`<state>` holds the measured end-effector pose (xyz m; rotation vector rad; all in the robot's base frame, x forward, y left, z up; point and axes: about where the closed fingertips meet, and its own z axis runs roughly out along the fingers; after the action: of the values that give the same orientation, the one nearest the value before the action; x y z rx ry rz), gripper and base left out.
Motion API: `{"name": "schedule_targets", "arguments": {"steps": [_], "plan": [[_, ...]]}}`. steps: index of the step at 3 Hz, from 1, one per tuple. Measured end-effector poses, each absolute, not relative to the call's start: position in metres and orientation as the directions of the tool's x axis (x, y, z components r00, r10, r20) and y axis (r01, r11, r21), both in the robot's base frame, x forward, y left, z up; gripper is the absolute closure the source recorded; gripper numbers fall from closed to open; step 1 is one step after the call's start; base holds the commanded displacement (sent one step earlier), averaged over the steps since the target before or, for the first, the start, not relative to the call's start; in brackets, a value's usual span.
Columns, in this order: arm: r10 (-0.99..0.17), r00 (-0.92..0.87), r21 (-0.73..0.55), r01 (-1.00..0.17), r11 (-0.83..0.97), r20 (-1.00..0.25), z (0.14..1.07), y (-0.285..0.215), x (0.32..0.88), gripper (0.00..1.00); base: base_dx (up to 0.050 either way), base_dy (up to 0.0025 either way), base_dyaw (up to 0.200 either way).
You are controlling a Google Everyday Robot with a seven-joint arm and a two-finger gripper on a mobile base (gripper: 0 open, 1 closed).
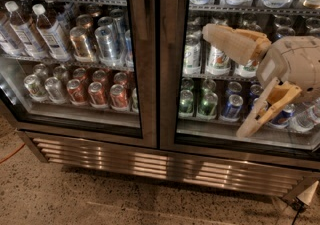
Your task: Open right fridge door
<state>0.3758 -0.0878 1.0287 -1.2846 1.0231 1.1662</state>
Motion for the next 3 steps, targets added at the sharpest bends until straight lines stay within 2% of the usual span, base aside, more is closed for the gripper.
{"name": "schedule_targets", "arguments": {"steps": [1,2,3], "plan": [[0.049,0.175,-0.178,-0.981,-0.073,-0.983,1.042,-0.081,0.373,0.00,0.000,0.00000,0.000],[0.037,0.105,-0.106,-0.993,-0.048,-0.994,1.018,-0.090,0.388,0.00,0.000,0.00000,0.000],[0.037,0.105,-0.107,-0.993,-0.049,-0.994,1.018,-0.090,0.388,0.00,0.000,0.00000,0.000]]}}
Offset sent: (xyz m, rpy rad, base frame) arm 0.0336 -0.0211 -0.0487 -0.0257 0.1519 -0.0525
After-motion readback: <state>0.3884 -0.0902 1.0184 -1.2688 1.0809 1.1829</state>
